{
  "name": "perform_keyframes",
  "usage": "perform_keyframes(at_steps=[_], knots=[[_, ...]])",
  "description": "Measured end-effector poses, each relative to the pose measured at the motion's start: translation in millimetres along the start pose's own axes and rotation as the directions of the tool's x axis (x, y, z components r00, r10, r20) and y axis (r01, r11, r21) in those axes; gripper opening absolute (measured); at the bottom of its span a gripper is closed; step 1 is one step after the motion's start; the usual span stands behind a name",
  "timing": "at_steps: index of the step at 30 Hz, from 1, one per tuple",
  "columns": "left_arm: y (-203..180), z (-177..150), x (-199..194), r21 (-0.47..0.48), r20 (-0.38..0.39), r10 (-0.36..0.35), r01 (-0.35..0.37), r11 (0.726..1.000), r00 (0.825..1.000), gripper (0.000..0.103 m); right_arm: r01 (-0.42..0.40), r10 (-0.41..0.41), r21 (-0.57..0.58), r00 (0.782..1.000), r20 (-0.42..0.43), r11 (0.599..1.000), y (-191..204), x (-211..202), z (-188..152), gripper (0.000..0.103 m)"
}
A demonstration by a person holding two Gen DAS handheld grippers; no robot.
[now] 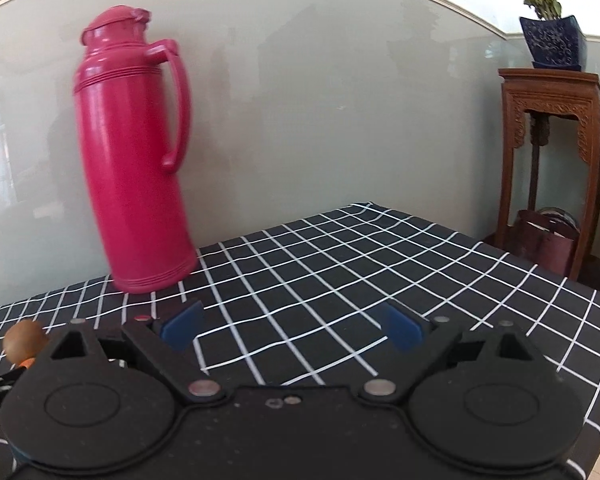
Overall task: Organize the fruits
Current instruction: 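Move the left gripper to the remaining carrot chunk and close on it, then carry the carrot chunk in the left gripper into the box and release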
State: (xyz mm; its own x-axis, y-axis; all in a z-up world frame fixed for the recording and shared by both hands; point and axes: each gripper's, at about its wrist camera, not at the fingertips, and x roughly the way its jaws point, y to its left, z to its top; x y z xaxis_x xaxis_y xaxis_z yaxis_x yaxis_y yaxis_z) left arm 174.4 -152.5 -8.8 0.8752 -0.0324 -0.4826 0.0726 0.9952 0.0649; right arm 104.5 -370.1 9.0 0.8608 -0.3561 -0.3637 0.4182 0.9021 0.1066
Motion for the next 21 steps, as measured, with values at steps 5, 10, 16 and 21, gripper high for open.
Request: perform_keyframes(at_steps=[5,10,16,21], knots=[[-9,3,20,0.007,-0.033,0.018,-0.018,1.000,0.999,0.082,0.030,-0.029,0.023,0.999,-0.015,0.999,-15,12,0,0.095],[-7,0,34,-0.015,-0.054,0.025,-0.025,1.000,0.998,0.079,0.037,-0.036,0.039,0.999,-0.023,0.999,-25,17,-1,0.095],[-11,1,41,-0.006,-0.070,0.024,-0.025,1.000,0.997,0.069,0.057,-0.055,0.037,0.998,-0.039,0.998,-33,25,-3,0.095],[-9,2,48,-0.026,-0.107,-0.009,0.006,1.000,0.994,0.042,0.092,-0.089,0.048,0.994,-0.065,0.995,-38,36,-4,0.095]])
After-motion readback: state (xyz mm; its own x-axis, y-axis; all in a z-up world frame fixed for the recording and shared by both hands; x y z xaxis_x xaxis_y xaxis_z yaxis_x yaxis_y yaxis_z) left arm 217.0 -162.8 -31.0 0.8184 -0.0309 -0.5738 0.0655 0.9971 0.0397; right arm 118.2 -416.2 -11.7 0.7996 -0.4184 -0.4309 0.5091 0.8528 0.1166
